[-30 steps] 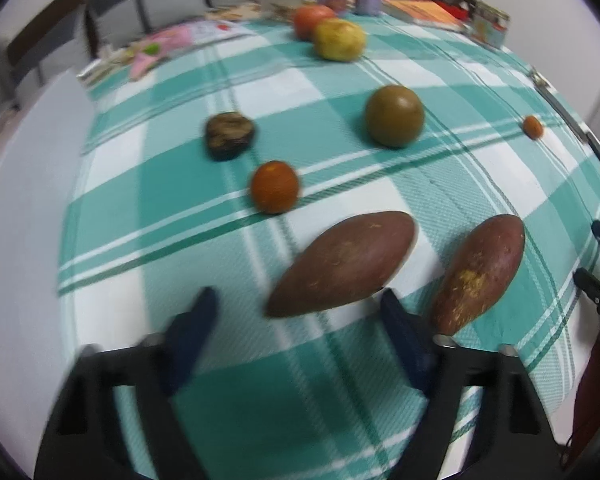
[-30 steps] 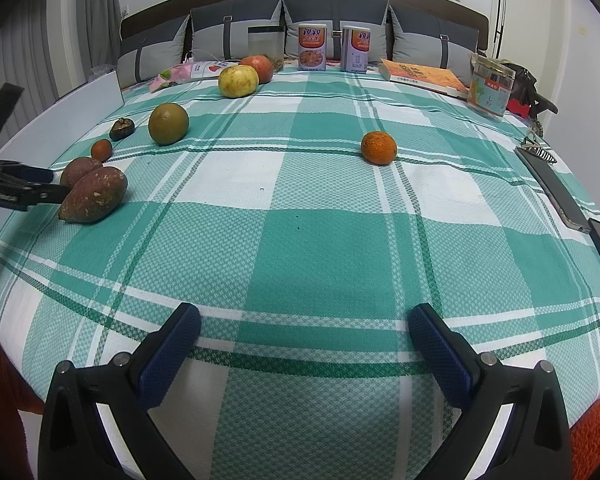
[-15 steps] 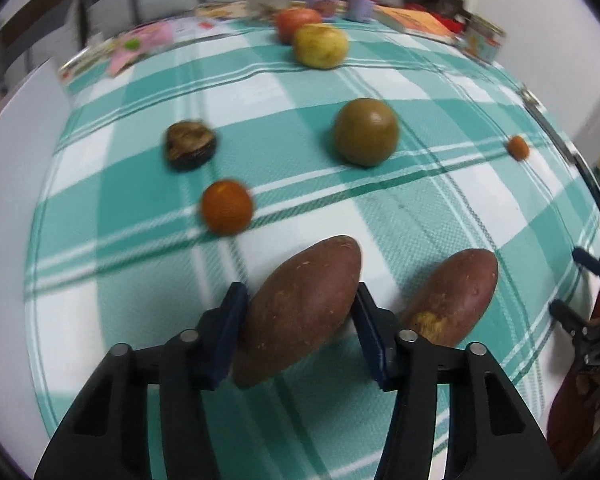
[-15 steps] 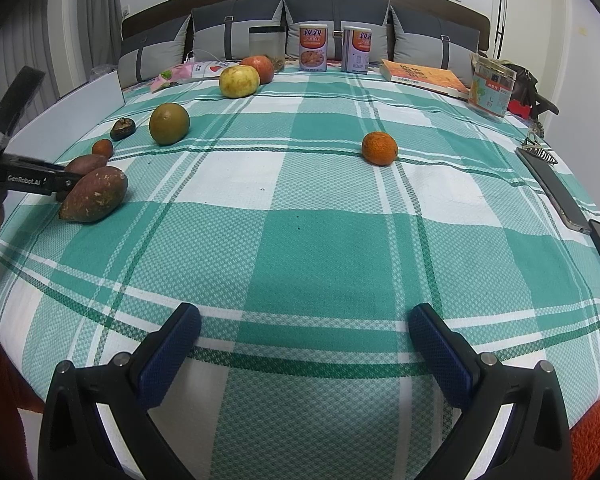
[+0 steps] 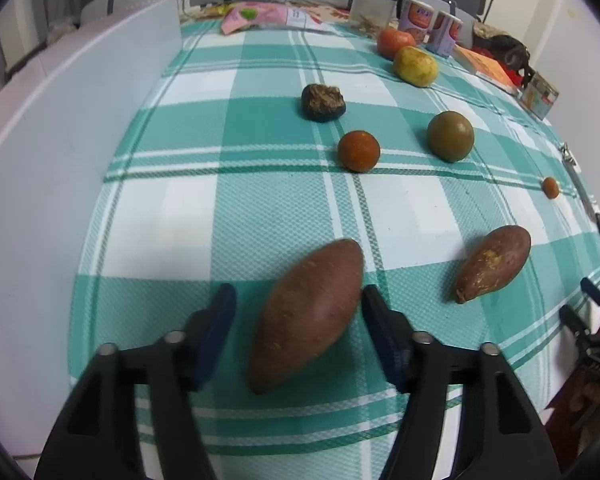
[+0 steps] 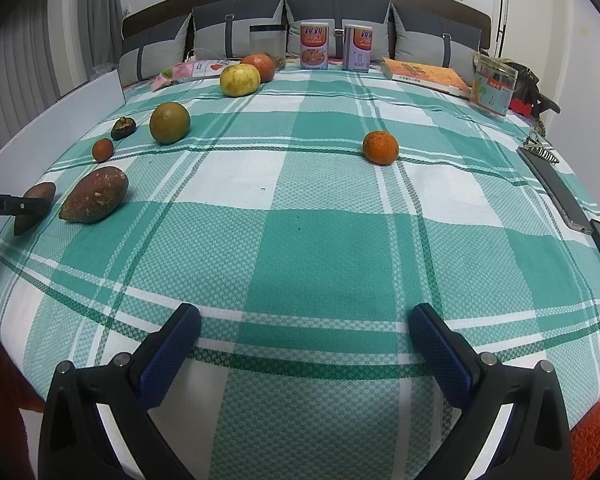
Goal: Organize fruits
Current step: 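Lower the left tool onto the larger sweet potato and close on it, then grasp the olive-brown round fruit with the right tool while the left lifts the sweet potato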
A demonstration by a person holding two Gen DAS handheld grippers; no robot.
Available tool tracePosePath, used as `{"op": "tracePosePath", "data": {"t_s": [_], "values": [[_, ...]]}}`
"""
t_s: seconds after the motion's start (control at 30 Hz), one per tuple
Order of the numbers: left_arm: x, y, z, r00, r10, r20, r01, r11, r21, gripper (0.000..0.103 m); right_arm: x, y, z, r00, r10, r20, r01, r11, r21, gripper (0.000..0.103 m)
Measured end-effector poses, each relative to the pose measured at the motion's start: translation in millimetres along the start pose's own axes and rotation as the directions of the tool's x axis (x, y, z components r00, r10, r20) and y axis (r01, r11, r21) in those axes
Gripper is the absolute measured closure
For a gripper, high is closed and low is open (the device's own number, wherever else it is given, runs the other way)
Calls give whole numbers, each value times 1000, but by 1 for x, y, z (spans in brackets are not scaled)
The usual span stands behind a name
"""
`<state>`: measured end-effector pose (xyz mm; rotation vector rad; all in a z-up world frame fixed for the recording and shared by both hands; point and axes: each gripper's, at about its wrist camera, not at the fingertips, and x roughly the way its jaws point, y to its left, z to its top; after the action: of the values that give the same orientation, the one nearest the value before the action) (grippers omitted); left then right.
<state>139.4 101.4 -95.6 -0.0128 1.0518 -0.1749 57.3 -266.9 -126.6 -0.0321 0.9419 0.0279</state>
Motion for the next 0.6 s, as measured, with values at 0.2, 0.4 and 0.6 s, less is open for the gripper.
{"op": "tracePosePath", "data": {"t_s": [0.2, 0.4, 0.6], "values": [[4, -2, -3, 1000, 0, 1, 0, 999, 51, 35, -2, -12, 15, 995, 82, -52, -78, 994, 83, 0], [2, -10, -2, 1000, -16, 6, 15, 995, 101, 57, 12, 16, 95, 979, 199, -48, -197, 980, 35, 0], [2, 1, -1, 999, -35, -2, 35, 999, -21, 57, 72, 99, 177, 942, 284, -180, -308, 943, -128, 5]]}}
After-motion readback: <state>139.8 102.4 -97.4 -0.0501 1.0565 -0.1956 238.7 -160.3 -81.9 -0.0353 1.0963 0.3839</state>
